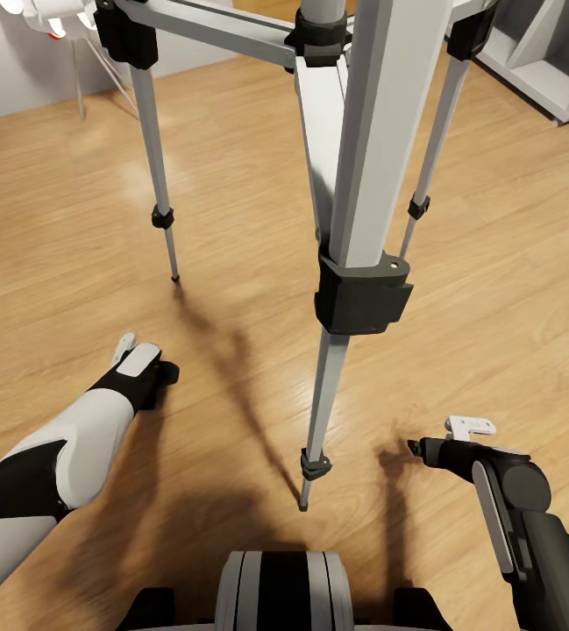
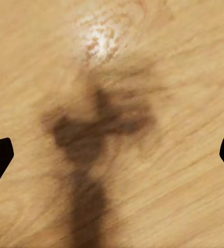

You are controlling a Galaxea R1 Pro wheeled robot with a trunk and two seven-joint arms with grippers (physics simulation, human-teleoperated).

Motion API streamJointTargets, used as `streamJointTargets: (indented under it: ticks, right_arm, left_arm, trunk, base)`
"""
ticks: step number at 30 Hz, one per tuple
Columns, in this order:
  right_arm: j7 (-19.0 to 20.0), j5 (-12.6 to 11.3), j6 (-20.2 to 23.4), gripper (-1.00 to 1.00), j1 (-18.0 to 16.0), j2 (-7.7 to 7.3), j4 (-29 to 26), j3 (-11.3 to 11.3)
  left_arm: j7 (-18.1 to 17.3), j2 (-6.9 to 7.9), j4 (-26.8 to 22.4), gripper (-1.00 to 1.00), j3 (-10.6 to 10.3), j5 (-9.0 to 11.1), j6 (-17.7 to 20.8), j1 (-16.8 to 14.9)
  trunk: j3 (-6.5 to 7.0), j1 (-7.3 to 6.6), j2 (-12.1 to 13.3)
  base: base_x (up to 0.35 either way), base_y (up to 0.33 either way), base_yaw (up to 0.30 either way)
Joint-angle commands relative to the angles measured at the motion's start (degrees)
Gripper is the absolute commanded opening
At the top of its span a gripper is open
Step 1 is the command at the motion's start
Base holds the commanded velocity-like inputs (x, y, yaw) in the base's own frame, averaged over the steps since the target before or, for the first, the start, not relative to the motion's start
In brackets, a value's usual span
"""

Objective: Attach the digital camera to the camera tripod in the bedroom.

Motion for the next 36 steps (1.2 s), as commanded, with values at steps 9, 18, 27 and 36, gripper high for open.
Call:
streamJointTargets:
  ticks: [9,18,27,36]
  right_arm:
    - [0.4,0.2,0.2,1.0,0.1,0.0,0.0,0.0]
    - [0.4,0.2,0.2,1.0,0.3,0.0,0.0,0.0]
    - [0.4,0.2,0.2,1.0,0.4,0.08,0.0,0.0]
    - [0.4,0.2,0.2,1.0,0.4,0.09,0.0,0.0]
  left_arm:
    - [0.1,0.01,0.0,-1.0,0.0,0.7,-0.2,0.0]
    - [0.1,0.01,0.0,-1.0,0.0,0.6,-0.1,0.0]
    - [0.2,0.0,-5.0,-1.0,-1.1,-0.9,0.2,3.7]
    - [0.1,-0.15,-5.2,-1.0,-1.1,-3.8,0.1,3.9]
  trunk:
    - [-0.03,0.0,0.0]
    - [-0.03,0.0,0.0]
    - [-0.03,0.0,0.0]
    - [-0.03,0.0,0.0]
  base:
    - [0.0,0.0,0.0]
    - [0.0,0.0,0.0]
    - [0.0,0.0,0.0]
    - [-0.029,0.0,0.0]
